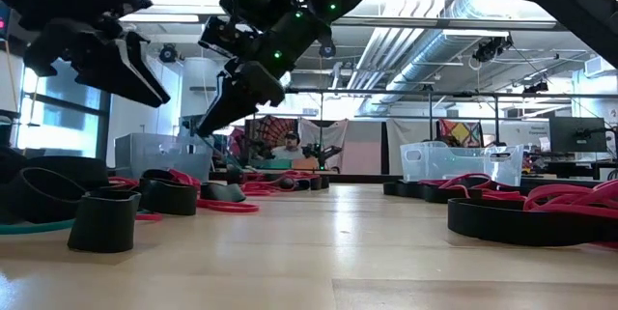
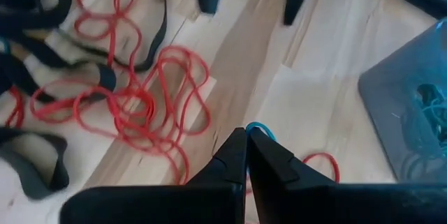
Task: Sort rubber bands into baskets
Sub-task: Put the blue rubber band into the black bin
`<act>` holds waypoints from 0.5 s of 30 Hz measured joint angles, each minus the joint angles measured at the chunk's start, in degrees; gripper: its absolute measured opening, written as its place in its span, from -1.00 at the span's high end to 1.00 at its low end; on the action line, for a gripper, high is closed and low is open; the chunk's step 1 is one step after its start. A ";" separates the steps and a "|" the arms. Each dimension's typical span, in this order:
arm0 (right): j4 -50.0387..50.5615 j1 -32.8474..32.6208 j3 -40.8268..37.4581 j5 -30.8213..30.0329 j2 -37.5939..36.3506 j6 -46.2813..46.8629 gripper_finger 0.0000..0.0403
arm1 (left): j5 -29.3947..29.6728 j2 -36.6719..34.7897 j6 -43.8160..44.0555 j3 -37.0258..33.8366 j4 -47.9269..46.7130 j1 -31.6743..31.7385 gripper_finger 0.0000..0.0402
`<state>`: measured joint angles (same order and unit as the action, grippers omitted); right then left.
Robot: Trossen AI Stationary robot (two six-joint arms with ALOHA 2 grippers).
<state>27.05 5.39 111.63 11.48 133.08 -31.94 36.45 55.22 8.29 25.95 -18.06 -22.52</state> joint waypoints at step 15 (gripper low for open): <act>-12.90 0.61 0.76 -4.77 0.00 3.61 1.00 | -0.13 -14.86 0.63 -5.65 2.71 -1.35 0.30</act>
<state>14.15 6.00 112.39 6.71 133.08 -28.34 36.31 40.36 8.92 20.30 -15.35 -23.87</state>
